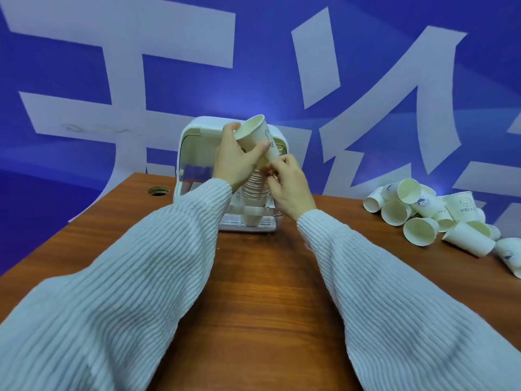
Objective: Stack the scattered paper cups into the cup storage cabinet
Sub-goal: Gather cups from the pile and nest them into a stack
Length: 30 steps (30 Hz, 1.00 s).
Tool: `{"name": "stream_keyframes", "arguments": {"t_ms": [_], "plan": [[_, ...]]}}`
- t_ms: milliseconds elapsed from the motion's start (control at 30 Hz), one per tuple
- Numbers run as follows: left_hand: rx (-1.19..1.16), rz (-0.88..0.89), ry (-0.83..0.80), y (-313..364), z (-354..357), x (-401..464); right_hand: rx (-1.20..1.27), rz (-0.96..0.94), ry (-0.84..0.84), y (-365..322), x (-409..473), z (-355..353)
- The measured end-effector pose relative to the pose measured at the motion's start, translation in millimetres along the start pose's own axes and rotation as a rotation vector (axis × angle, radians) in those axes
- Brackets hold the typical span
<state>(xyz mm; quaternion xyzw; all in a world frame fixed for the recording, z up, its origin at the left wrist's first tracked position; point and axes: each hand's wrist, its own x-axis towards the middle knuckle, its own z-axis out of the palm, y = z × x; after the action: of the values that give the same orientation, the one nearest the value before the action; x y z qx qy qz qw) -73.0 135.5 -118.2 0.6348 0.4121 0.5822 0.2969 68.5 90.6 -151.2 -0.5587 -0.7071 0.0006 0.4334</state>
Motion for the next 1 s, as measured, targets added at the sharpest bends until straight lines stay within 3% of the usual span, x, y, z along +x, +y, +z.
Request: {"name": "stream_keyframes", "arguments": {"t_ms": [133, 267, 367, 467, 567, 800, 1000], "plan": [[0.117, 0.004, 0.007, -1, 0, 0, 0.04, 0.018, 0.112, 0, -2, 8], [0.265, -0.013, -0.126, -4, -5, -1, 0.084, 0.029, 0.188, -9, -5, 12], [0.311, -0.028, -0.209, -5, -10, -1, 0.254, 0.145, 0.258, -10, -8, 18], [0.344, -0.034, -0.294, -11, -12, 0, 0.432, 0.337, 0.181, -8, -8, 22], [0.465, -0.033, -0.392, -23, -13, -3, 0.403, 0.357, 0.087, -4, -8, 31], [0.415, -0.053, -0.368, -45, -13, -15, 0.38, 0.357, -0.056, 4, -5, 37], [0.474, -0.058, -0.031, -48, -29, -28, 0.356, 0.393, -0.163, 0, -11, 36]]}}
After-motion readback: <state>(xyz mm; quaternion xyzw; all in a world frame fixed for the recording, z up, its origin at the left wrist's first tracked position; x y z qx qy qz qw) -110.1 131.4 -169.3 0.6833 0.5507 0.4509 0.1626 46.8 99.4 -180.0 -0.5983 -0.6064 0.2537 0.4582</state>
